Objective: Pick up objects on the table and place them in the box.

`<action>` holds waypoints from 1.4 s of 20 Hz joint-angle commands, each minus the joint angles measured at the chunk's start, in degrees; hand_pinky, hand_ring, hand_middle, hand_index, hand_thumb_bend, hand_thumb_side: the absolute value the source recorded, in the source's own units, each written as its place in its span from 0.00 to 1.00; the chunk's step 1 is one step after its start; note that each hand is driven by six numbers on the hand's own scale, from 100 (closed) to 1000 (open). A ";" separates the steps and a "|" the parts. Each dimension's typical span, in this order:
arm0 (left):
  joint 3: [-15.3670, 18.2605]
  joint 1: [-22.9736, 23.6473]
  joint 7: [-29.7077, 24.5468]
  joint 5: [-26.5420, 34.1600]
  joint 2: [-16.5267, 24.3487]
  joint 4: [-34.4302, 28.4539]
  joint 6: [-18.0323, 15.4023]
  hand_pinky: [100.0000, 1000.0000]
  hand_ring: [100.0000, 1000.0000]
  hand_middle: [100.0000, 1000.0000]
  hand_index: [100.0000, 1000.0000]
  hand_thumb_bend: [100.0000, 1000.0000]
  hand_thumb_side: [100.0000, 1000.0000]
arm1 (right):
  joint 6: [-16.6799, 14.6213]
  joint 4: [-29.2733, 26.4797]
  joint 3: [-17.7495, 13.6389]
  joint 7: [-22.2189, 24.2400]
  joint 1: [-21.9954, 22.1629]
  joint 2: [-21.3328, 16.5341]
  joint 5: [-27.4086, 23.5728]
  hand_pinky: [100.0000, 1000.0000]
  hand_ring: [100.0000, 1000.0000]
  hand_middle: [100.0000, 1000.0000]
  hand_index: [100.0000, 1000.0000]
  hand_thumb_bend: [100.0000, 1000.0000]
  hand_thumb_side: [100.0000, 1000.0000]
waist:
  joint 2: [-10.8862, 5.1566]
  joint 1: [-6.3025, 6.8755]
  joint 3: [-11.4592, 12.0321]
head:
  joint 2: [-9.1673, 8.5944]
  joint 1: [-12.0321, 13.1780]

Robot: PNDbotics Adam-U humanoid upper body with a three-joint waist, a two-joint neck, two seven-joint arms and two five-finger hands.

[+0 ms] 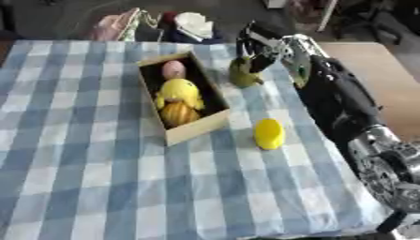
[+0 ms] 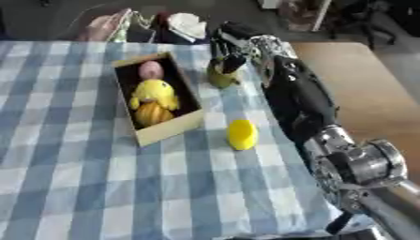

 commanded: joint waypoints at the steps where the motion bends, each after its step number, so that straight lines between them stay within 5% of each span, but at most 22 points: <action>1: 0.54 -0.12 -0.18 -0.14 0.40 -0.70 -0.04 0.67 0.45 0.49 0.69 0.00 0.49 | -1.31 -2.90 -0.09 -3.47 -1.40 -1.28 -0.14 0.29 0.20 0.16 0.26 0.01 0.00 | -0.49 1.14 -0.11 | -0.27 -0.05; 9: 0.56 0.02 -0.26 -0.07 0.37 -0.78 0.01 0.67 0.45 0.49 0.69 0.00 0.49 | -3.37 -1.57 1.59 -12.37 -1.85 -1.53 0.72 0.31 0.22 0.18 0.29 0.00 0.00 | -0.65 1.15 -0.25 | -0.25 -0.21; 11: 0.54 0.05 -0.31 -0.08 0.35 -0.79 0.02 0.67 0.45 0.49 0.69 0.00 0.49 | -3.16 -0.06 2.03 -14.00 -1.82 -1.59 1.58 0.49 0.43 0.44 0.58 0.15 0.00 | -0.66 1.13 -0.24 | -0.26 -0.26; 12: 0.54 0.04 -0.33 -0.08 0.34 -0.78 0.03 0.67 0.45 0.49 0.69 0.00 0.49 | -2.67 0.95 2.34 -13.90 -1.77 -1.62 2.24 0.51 0.46 0.47 0.62 0.16 0.00 | -0.65 1.12 -0.22 | -0.28 -0.29; 13: 0.54 0.04 -0.35 -0.09 0.33 -0.77 0.04 0.67 0.45 0.49 0.69 0.00 0.49 | -2.05 2.06 2.64 -13.37 -1.61 -1.75 3.01 0.68 0.71 0.76 0.89 0.23 0.00 | -0.64 1.11 -0.20 | -0.27 -0.29; 14: 0.53 0.03 -0.38 -0.11 0.31 -0.78 0.04 0.67 0.45 0.49 0.69 0.00 0.49 | -1.20 3.49 2.91 -12.56 -1.50 -1.88 3.94 0.70 0.73 0.78 0.90 0.23 0.00 | -0.63 1.09 -0.16 | -0.32 -0.33; 15: 0.53 0.03 -0.41 -0.12 0.29 -0.79 0.05 0.67 0.45 0.49 0.69 0.00 0.49 | -0.24 5.04 3.11 -11.63 -1.40 -1.98 4.93 0.78 0.83 0.89 0.96 0.32 0.16 | -0.61 1.08 -0.12 | -0.37 -0.32; 19: 0.56 0.09 -0.48 -0.21 0.22 -0.78 0.11 0.68 0.45 0.49 0.69 0.00 0.49 | 4.61 6.92 1.96 -5.42 -1.61 -1.75 8.36 0.83 0.88 0.95 0.99 0.40 0.32 | -0.53 1.07 -0.01 | -0.35 -0.25; 28: 0.58 0.08 -0.74 -0.37 0.09 -0.78 0.20 0.68 0.45 0.49 0.69 0.00 0.49 | 9.96 7.69 1.05 -4.95 -1.10 -1.98 10.23 0.84 0.90 0.97 1.00 0.43 0.35 | -0.38 1.04 0.14 | -0.24 -0.09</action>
